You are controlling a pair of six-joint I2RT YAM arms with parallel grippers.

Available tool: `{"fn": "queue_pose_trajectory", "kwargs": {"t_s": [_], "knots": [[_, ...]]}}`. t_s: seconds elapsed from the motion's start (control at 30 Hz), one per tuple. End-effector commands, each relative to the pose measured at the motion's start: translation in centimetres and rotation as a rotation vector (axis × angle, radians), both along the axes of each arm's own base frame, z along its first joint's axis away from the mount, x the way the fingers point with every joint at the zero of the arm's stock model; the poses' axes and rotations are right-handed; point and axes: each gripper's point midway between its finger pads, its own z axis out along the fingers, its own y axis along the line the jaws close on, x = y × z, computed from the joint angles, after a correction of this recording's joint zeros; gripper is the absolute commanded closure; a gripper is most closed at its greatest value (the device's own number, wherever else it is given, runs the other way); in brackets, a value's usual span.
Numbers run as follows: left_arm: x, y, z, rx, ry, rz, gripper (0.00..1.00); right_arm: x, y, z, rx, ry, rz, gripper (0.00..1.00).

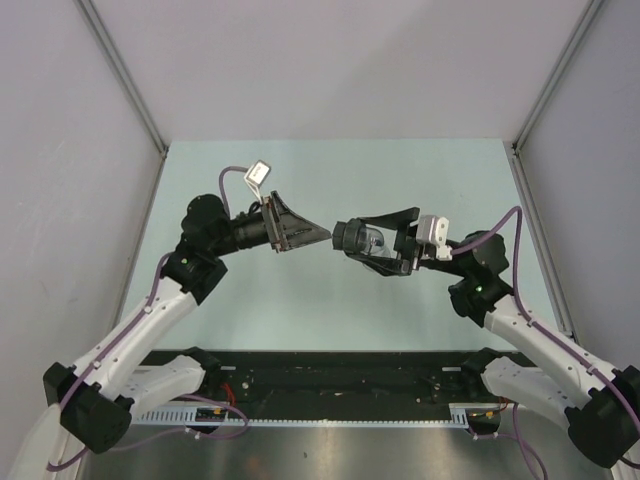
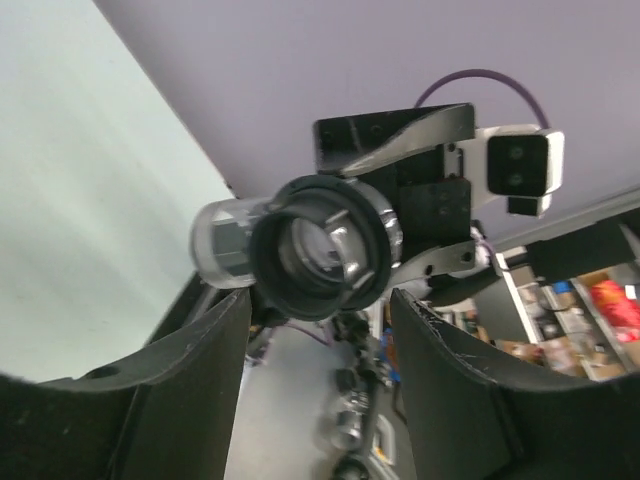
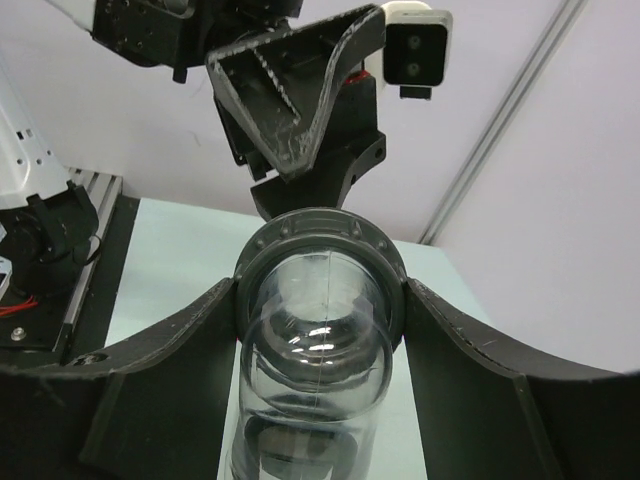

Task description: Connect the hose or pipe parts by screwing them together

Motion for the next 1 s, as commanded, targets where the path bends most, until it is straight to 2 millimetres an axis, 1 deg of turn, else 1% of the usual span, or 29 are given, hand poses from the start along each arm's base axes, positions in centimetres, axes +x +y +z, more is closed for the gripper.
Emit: {"fn": "queue_pose_trajectory", "kwargs": {"t_s": [0.0, 0.23, 0.33, 0.4, 0.43, 0.47, 0.53, 0.6, 0.63, 0.67, 0.7, 0.73, 0.87, 0.9, 0.97], "knots": [[-2.0, -0.1, 2.4, -0.105, 0.087, -0.104, 0.39, 0.1, 0.1, 0.3, -0.011, -0.087, -0.043, 1.00], [-1.4, -0.5, 1.1, -0.107, 0.144, -0.107, 0.42, -0.1, 0.5, 0.3, -0.005, -0.089, -0.036, 1.00], [-1.1, -0.6, 0.4, -0.102, 0.160, -0.107, 0.46, -0.3, 0.7, 0.5, 0.000, -0.089, -0.024, 1.00], [-0.9, -0.8, 0.2, -0.100, 0.163, -0.110, 0.52, -0.3, 0.8, 0.4, 0.002, -0.080, -0.020, 1.00], [-0.9, -0.8, 0.1, -0.100, 0.162, -0.113, 0.56, -0.4, 0.8, 0.6, 0.010, -0.083, -0.016, 1.00], [-0.8, -0.9, 0.1, -0.101, 0.161, -0.115, 0.63, -0.4, 0.8, 0.7, 0.013, -0.079, -0.016, 1.00], [-0.8, -1.0, 0.3, -0.108, 0.143, -0.127, 0.67, -0.5, 1.0, 0.7, 0.020, -0.066, -0.003, 1.00], [-0.9, -1.1, 0.5, -0.114, 0.113, -0.142, 0.75, -0.3, 1.1, 0.6, 0.025, -0.041, 0.003, 1.00], [-0.9, -1.1, 0.5, -0.115, 0.103, -0.146, 0.84, -0.3, 1.1, 0.7, 0.033, -0.035, 0.006, 1.00], [-1.0, -1.1, 0.6, -0.117, 0.086, -0.146, 0.88, 0.0, 1.2, 0.6, 0.040, -0.009, -0.001, 1.00], [-1.0, -1.0, 0.6, -0.113, 0.064, -0.147, 0.93, 0.0, 1.2, 1.0, 0.061, 0.021, 0.004, 1.00], [-1.0, -1.0, 0.2, -0.107, 0.053, -0.148, 0.99, 0.1, 1.2, 1.2, 0.077, 0.047, 0.004, 1.00], [-1.1, -1.2, -0.8, -0.066, -0.075, -0.174, 0.99, 0.6, 1.2, 1.9, 0.147, 0.159, 0.046, 1.00], [-0.8, -1.3, -1.3, -0.049, -0.125, -0.175, 0.99, 1.0, 1.1, 2.1, 0.169, 0.173, 0.051, 1.00], [-0.5, -1.3, -1.7, -0.035, -0.174, -0.170, 1.00, 1.4, 1.1, 2.3, 0.204, 0.270, 0.072, 1.00]]}}
